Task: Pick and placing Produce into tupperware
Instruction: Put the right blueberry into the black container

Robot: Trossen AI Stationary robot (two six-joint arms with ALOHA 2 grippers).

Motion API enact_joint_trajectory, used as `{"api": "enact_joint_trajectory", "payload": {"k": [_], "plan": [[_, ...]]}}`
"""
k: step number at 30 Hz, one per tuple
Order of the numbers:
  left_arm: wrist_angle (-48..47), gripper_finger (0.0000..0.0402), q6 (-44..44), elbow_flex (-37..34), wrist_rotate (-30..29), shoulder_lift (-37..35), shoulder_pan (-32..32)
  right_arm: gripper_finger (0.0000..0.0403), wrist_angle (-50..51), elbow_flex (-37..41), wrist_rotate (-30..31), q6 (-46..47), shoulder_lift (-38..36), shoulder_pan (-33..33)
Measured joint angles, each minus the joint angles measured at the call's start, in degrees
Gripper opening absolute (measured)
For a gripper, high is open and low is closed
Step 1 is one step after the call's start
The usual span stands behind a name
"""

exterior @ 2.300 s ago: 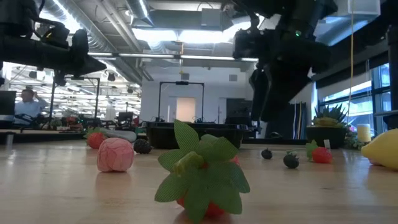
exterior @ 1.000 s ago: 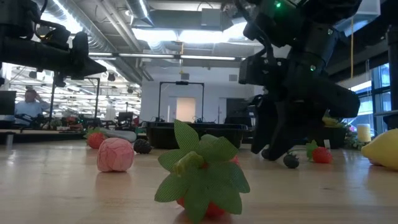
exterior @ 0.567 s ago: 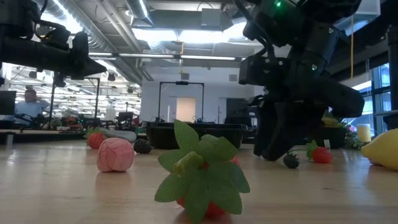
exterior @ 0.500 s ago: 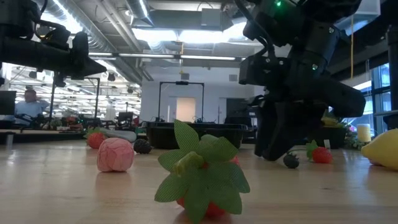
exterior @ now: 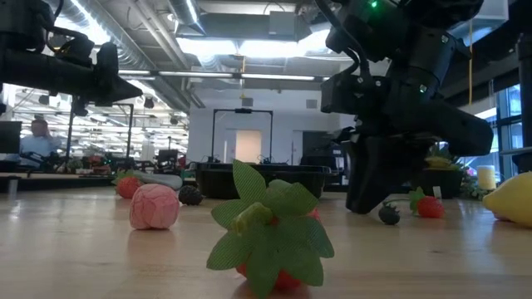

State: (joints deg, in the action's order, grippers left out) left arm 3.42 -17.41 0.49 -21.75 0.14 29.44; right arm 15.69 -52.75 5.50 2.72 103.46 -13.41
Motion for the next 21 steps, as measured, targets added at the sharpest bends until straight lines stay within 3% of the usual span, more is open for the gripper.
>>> {"api": "enact_joint_trajectory", "payload": {"k": [8,17,21], "plan": [[0.0,0.0,0.0,0.0,-0.01,0.0,0.01,0.0052,2.73,-1.65,0.76,1.21,-0.36,0.23],[0.0,0.0,0.0,0.0,0.0,0.0,-0.01,0.0051,15.17,-13.33,3.49,-4.65,-0.17,5.31],[0.01,0.0,-0.02,0.0,0.01,0.0,0.0,0.005,15.36,-19.24,4.02,-6.15,-0.33,9.02]]}}
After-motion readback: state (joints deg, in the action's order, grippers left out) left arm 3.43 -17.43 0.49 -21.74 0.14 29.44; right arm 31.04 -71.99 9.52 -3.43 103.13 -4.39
